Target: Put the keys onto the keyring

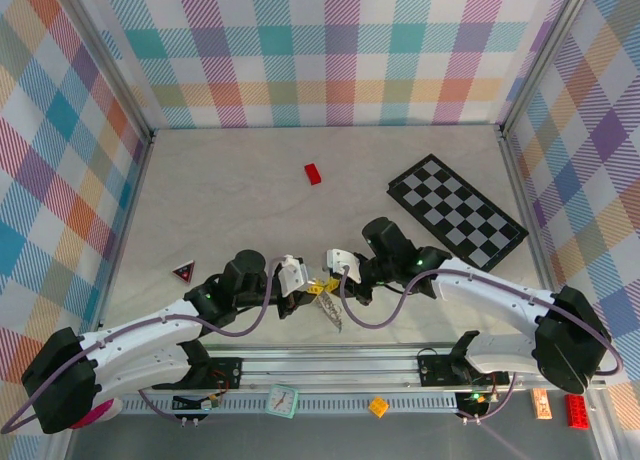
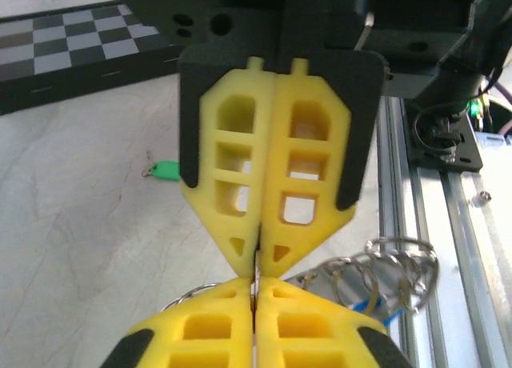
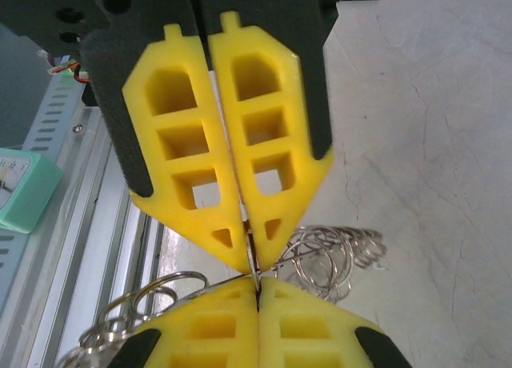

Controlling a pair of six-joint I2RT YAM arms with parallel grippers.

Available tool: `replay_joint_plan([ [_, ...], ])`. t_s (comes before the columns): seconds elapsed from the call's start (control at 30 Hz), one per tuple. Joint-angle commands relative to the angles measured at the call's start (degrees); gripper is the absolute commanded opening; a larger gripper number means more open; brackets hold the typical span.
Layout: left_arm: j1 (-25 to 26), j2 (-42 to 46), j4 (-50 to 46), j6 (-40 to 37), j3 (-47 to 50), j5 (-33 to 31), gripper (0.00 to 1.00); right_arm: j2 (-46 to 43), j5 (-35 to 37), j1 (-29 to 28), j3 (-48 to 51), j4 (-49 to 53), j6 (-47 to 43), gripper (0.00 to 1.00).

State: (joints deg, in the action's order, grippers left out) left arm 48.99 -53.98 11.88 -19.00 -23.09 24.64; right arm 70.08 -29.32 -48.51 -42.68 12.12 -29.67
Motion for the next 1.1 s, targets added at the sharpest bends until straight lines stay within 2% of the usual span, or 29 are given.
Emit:
replay_joint_plan([
  [0.0, 0.3, -0.3, -1.1, -1.0, -1.8, 0.7, 0.0, -1.2, -2.4, -0.7, -1.7, 0.4, -1.1, 0.0],
  [0.1, 0.3, 0.2, 0.1, -0.7, -1.3, 0.8, 0.0, -4.2, -1.6, -0.2, 1.4, -3.8, 1.8, 0.27],
  [0.13, 0.3, 0.5, 0.6, -0.4, -1.0, 0.8, 0.0, -5.7, -1.5, 0.3, 3.0, -5.7, 3.1, 0.33],
  [0.2, 0.3, 1.0, 1.8, 0.0, -0.4, 0.9, 0.0, -8.5, -1.2, 1.6, 6.1, -9.0, 5.5, 0.37],
  [0.33, 0.2, 1.6, 5.9, 1.5, 1.2, 1.4, 0.0, -11.9, 0.4, 1.9, 10.2, -12.0, 8.3, 0.38],
  [0.57, 0.2, 0.9, 11.8, 3.9, 3.1, 2.5, 0.0, -9.9, -2.1, 1.8, 11.4, -15.9, 11.9, 0.37],
  [0.8, 0.3, 0.3, 13.9, 3.9, 3.8, 4.0, 0.0, -7.3, -3.2, 1.7, 10.6, -18.7, 12.6, 0.31],
  [1.0, 0.3, 0.1, 14.4, 3.7, 3.8, 4.5, 0.0, -6.4, -4.7, 1.8, 9.7, -18.7, 12.4, 0.23],
  [1.07, 0.3, 0.1, 14.3, 3.7, 3.8, 4.1, 0.0, -6.4, -4.6, 1.8, 9.5, -18.1, 12.2, 0.23],
])
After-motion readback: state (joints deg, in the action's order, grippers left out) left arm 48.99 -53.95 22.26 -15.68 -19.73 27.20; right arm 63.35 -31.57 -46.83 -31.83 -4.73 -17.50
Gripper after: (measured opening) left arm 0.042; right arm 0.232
